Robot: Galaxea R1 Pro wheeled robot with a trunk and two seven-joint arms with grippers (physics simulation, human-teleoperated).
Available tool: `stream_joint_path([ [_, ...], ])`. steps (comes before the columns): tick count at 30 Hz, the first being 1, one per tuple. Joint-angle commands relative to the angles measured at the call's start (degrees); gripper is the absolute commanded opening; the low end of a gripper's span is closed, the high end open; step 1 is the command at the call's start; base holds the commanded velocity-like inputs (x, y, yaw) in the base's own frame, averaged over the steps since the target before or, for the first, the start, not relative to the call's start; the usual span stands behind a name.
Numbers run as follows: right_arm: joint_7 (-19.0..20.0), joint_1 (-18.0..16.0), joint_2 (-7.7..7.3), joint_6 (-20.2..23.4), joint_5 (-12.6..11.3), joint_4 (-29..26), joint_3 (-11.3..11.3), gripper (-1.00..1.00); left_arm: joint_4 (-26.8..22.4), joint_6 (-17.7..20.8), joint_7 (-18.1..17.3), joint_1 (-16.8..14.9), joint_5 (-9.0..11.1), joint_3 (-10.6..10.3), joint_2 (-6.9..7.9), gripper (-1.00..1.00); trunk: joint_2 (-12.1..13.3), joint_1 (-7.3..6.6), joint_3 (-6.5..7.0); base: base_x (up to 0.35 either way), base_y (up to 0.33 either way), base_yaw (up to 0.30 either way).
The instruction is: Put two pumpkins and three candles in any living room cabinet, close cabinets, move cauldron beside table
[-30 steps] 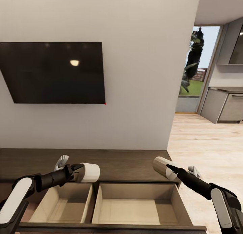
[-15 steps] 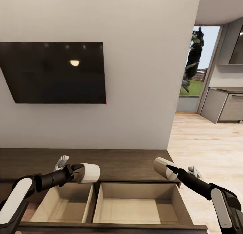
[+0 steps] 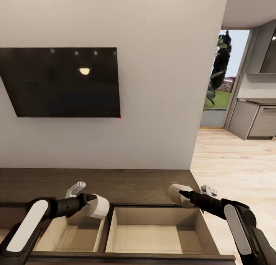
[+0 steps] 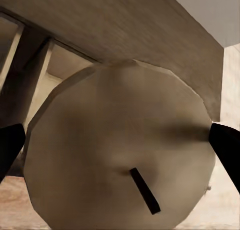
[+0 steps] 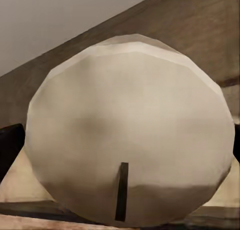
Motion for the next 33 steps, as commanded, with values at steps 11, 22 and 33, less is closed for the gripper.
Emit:
stream_joint_path([
  [11, -11.8, -0.6, 0.08, 1.2, -0.4, -3.2, 7.1, -1.0, -2.2, -0.7, 12.3, -3.9, -13.9, -6.3, -10.58, -1.0, 0.0, -0.01, -0.05, 0.0, 0.0, 0.0],
  [22, -12.0, -1.3, 0.53, 0.5, -0.3, -1.7, 9.5, -1.0, 3.6, -4.4, 11.2, -6.6, -17.7, -7.3, -12.06, -1.0, 0.0, -0.01, -0.05, 0.0, 0.0, 0.0],
  [33, -16.8, -1.8, 1.84, 1.1, -1.0, -2.1, 9.8, -1.0, 3.7, -4.7, 11.0, -6.6, -17.8, -7.7, -12.15, -1.0, 0.0, -0.01, -0.05, 0.0, 0.0, 0.0],
])
